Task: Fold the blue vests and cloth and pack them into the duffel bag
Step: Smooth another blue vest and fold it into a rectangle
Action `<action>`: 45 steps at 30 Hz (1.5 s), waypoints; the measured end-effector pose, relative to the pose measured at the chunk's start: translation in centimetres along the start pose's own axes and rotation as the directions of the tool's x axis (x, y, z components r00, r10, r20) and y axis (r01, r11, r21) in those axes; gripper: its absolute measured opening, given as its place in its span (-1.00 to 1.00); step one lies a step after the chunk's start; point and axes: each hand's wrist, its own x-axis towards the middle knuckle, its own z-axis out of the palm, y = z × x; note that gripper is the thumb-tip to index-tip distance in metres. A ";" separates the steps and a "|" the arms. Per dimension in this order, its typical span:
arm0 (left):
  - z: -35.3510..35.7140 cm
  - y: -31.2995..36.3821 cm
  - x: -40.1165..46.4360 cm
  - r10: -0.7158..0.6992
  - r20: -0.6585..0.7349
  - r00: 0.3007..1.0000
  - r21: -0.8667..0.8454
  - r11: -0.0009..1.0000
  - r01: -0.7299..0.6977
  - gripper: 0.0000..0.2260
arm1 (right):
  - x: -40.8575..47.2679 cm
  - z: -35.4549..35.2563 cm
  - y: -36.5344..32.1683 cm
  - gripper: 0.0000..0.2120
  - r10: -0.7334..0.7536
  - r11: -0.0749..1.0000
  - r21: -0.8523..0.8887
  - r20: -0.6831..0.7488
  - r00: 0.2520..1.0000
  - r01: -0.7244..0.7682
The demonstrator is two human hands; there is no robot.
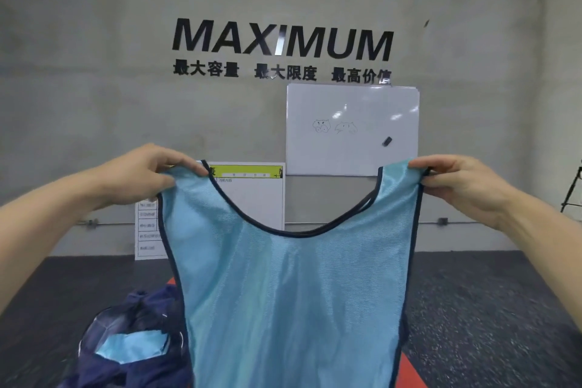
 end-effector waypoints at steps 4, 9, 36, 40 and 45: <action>0.6 -1.4 0.4 -0.015 0.030 0.999 0.038 0.999 0.014 -0.44 | 0.1 0.4 1.4 -0.59 0.066 0.998 -0.013 0.039 0.997 -0.066; 2.7 -3.4 0.8 -0.100 0.047 0.994 0.075 0.992 0.096 -0.51 | 0.7 1.5 3.5 -0.61 0.140 0.989 -0.046 0.060 0.988 -0.138; 30.3 -29.6 8.1 -0.347 0.273 0.897 0.189 0.934 0.304 -0.42 | 12.7 10.4 40.0 -0.47 0.401 0.858 -0.332 -0.046 0.915 -0.392; 37.2 -36.4 8.6 -0.339 0.324 0.883 0.222 0.935 0.278 -0.42 | 14.1 11.9 48.5 -0.43 0.476 0.799 -0.410 -0.017 0.879 -0.440; 42.8 -42.5 13.4 -0.324 0.289 0.901 0.301 0.924 0.235 -0.42 | 19.5 12.9 57.2 -0.35 0.471 0.755 -0.499 -0.040 0.881 -0.426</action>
